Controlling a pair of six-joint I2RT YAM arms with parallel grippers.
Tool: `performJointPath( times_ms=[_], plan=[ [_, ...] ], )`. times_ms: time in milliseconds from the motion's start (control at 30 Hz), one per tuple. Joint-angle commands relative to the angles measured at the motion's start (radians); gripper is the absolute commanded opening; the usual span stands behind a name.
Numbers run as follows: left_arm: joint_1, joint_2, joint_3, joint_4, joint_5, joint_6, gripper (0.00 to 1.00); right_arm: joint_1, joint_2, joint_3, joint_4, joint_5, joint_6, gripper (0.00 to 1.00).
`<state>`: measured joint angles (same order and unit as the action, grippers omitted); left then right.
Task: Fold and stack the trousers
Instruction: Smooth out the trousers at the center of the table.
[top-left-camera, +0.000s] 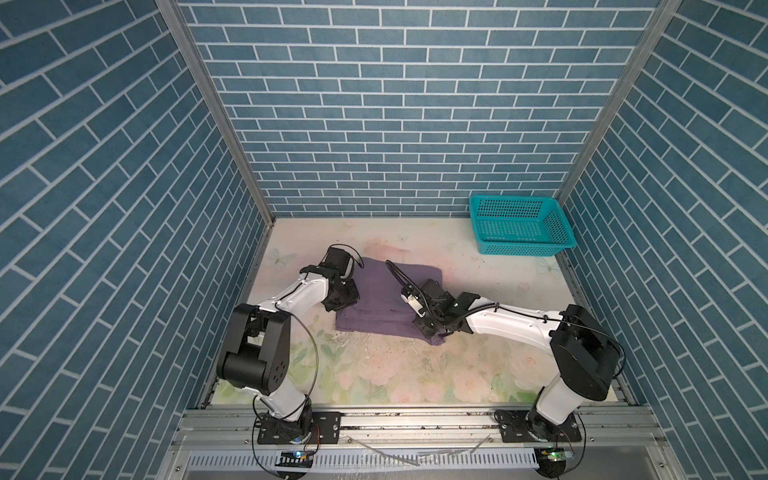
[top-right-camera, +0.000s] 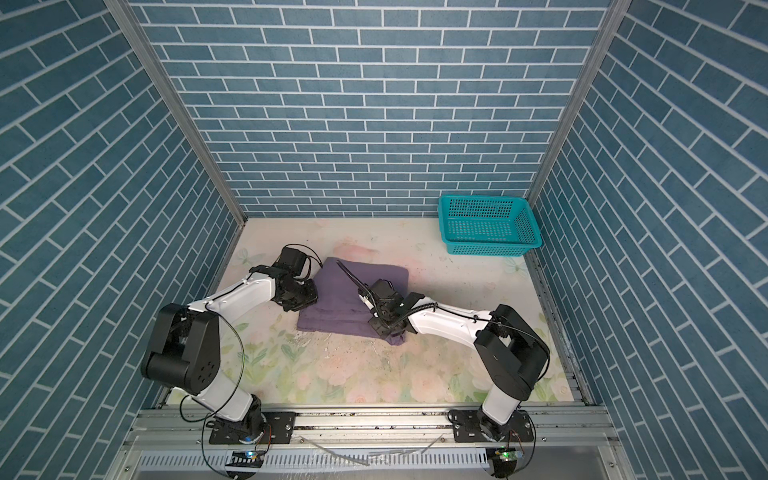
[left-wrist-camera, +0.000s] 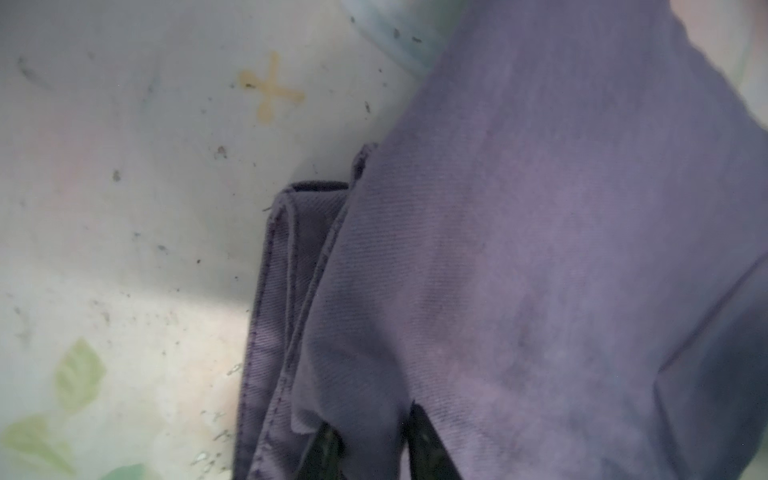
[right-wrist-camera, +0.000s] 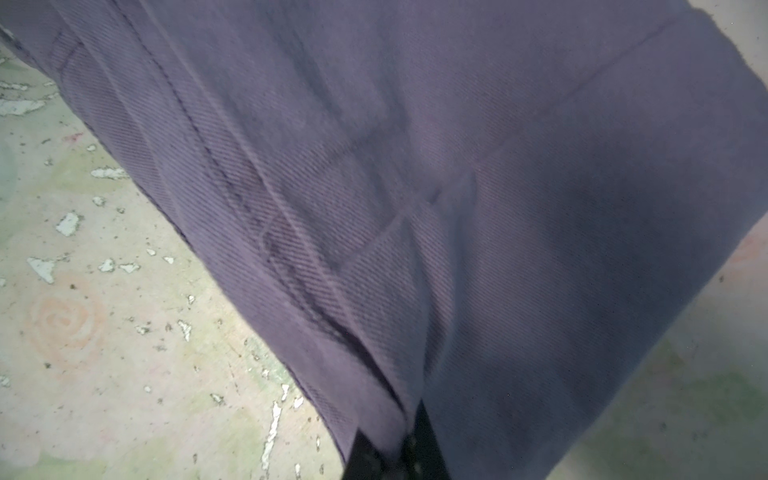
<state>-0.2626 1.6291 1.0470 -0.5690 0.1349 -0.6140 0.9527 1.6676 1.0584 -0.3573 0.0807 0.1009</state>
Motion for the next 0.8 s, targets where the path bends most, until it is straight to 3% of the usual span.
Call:
performJointPath(
  times_ms=[0,33,300,500,567,667,767],
  plan=[
    [-0.012,-0.016,0.041,-0.036,-0.034,0.013,0.04,0.002,-0.018,-0.032,-0.022,0.02,0.022,0.0],
    [-0.012,-0.027,0.052,-0.052,-0.036,0.013,0.0,0.002,-0.016,-0.031,-0.022,0.024,0.024,0.0],
    [-0.013,-0.172,0.139,-0.226,-0.055,0.013,0.0,0.0,-0.088,-0.061,-0.011,0.046,0.037,0.0],
    [-0.017,-0.31,0.077,-0.289,-0.06,-0.02,0.02,0.001,-0.174,-0.08,-0.067,0.042,0.045,0.0],
    [-0.021,-0.338,0.008,-0.269,-0.061,-0.036,0.14,0.001,-0.177,-0.104,-0.063,0.008,0.056,0.0],
    [-0.021,-0.332,-0.107,-0.225,-0.075,-0.054,0.45,0.01,-0.16,-0.129,-0.057,-0.062,0.087,0.07],
    [-0.005,-0.29,-0.158,-0.205,-0.103,-0.044,0.52,0.026,-0.159,-0.162,-0.049,-0.08,0.12,0.2]
  ],
)
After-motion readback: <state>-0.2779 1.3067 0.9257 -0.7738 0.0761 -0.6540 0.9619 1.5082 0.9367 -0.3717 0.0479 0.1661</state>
